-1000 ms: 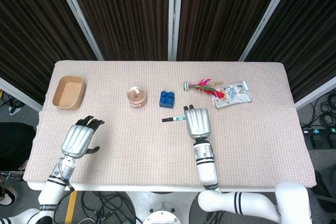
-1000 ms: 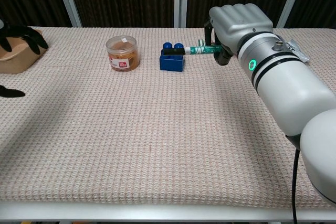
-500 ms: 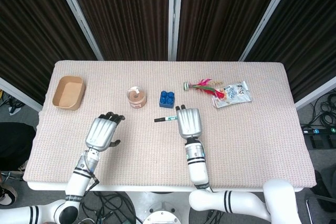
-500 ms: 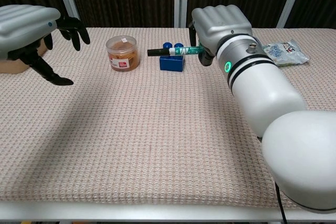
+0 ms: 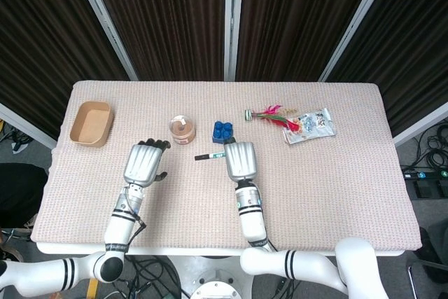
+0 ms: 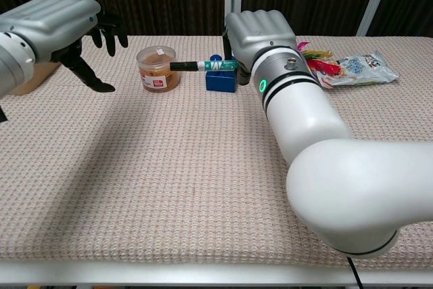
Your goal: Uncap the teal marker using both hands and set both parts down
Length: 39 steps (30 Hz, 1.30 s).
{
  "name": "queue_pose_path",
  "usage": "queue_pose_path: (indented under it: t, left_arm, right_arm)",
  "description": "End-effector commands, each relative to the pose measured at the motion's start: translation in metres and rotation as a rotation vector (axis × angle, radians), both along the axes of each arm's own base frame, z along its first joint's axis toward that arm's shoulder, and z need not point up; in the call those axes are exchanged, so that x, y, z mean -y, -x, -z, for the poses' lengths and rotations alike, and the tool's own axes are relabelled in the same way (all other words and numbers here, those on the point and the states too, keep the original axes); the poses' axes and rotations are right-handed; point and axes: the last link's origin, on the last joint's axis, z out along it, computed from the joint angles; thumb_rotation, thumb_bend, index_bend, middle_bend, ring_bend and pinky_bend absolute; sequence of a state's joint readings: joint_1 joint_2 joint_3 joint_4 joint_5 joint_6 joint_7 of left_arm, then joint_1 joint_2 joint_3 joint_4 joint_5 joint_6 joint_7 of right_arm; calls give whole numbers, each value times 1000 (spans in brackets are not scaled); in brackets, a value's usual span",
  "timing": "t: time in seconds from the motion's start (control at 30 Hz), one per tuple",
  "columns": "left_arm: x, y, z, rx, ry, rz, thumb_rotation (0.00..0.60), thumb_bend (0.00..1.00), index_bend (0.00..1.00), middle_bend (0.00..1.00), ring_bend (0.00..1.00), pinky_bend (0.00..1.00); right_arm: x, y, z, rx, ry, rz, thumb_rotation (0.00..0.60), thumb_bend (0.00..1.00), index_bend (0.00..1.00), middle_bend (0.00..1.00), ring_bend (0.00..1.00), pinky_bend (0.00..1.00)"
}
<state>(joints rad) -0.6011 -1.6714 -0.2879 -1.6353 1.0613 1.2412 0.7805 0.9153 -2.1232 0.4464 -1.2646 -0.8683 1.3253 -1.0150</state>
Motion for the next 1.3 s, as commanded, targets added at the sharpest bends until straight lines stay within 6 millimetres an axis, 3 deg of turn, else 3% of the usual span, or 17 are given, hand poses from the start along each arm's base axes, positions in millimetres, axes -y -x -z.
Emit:
queue_pose_path:
  t: [0.03,0.57,0.93,1.3]
  left_arm:
    - [-5,-6,2,10,-13,-5,600,97,377,429,378,509]
    - [-16,-19,16,30,-16,-53,600,126,413,463,406,537]
    - [-15,-21,21,51,-14,-82,600,147,491,540,478,597]
    - [-13,-32,30,53,-8,-95,600,150,496,546,482,602]
  right_arm:
    - [2,-4,3,12,-5,-1,600,347,592,561,850,956]
    - [2,-21,18,33,-9,-13,600,348,592,561,850,955]
    - [2,-22,26,32,-9,-18,600,365,592,561,850,955]
    - [-2,-28,31,49,-14,-29,600,374,592,561,850,955]
